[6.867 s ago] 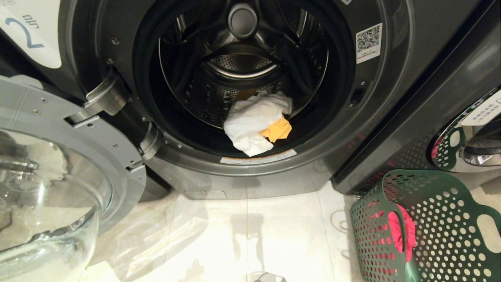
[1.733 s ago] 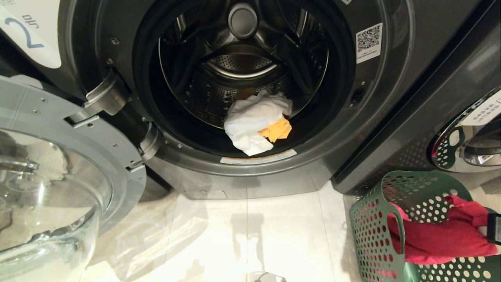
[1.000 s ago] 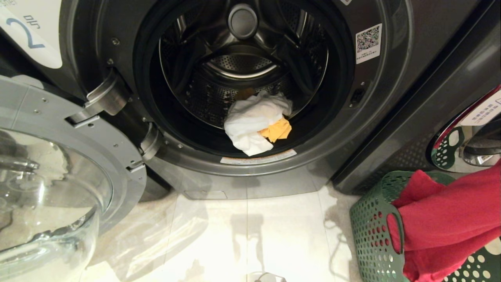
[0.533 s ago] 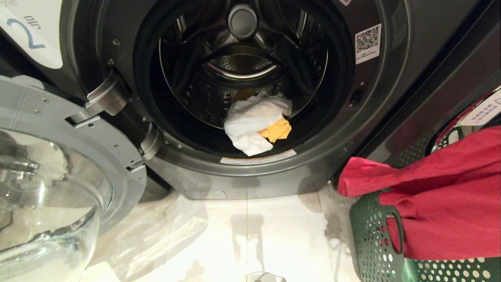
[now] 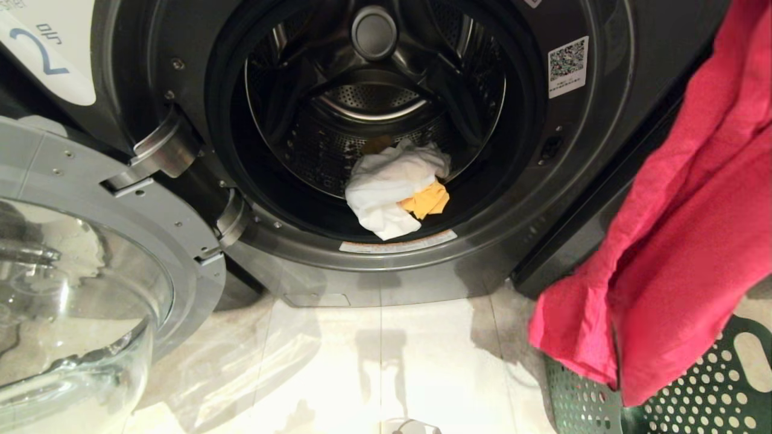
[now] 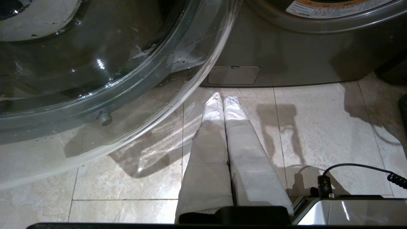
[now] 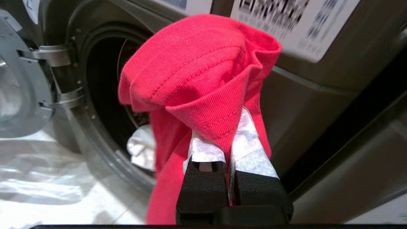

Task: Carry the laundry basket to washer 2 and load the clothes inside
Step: Place the clothes into the washing machine

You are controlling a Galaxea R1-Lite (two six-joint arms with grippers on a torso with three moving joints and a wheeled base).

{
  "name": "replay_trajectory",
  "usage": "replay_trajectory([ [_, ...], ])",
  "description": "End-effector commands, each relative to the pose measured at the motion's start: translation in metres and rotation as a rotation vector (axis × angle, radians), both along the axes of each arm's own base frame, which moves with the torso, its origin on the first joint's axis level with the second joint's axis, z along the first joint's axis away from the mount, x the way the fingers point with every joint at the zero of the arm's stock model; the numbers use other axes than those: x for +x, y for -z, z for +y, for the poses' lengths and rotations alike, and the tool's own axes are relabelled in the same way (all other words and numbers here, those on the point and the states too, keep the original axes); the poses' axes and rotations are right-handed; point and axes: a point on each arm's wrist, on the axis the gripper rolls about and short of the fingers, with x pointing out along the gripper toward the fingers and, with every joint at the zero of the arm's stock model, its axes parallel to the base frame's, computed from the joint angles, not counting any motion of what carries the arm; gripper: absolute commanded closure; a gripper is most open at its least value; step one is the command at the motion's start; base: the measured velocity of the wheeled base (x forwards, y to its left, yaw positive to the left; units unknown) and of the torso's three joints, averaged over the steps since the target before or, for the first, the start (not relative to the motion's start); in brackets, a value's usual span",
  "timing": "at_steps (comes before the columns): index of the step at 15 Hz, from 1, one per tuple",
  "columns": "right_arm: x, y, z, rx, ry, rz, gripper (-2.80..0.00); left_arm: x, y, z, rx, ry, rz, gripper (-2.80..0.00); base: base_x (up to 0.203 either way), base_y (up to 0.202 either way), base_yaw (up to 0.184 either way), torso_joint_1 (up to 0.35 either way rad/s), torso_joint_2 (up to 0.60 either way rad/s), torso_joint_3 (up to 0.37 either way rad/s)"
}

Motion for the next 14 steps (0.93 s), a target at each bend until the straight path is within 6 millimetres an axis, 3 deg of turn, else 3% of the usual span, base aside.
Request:
replay_trajectory([
  [1,0.014,0.0,0.01,0.026,-0.033,0.071,0.0,0.0,0.0,0.0,0.0,-0.002,-0.002,0.0,0.0,0.0,0.0,0.0,0.0,0.0],
  [9,0.009,0.014,0.011,-0.076,-0.06,0.11,0.0,0.0,0.0,0.0,0.0,0.0,-0.001,0.0,0.0,0.0,0.0,0.0,0.0,0.0],
  [14,0.003,-0.019,0.006,-0.023,-0.051,0.01,0.0,0.0,0.0,0.0,0.0,0.0,-0.001,0.0,0.0,0.0,0.0,0.0,0.0,0.0],
])
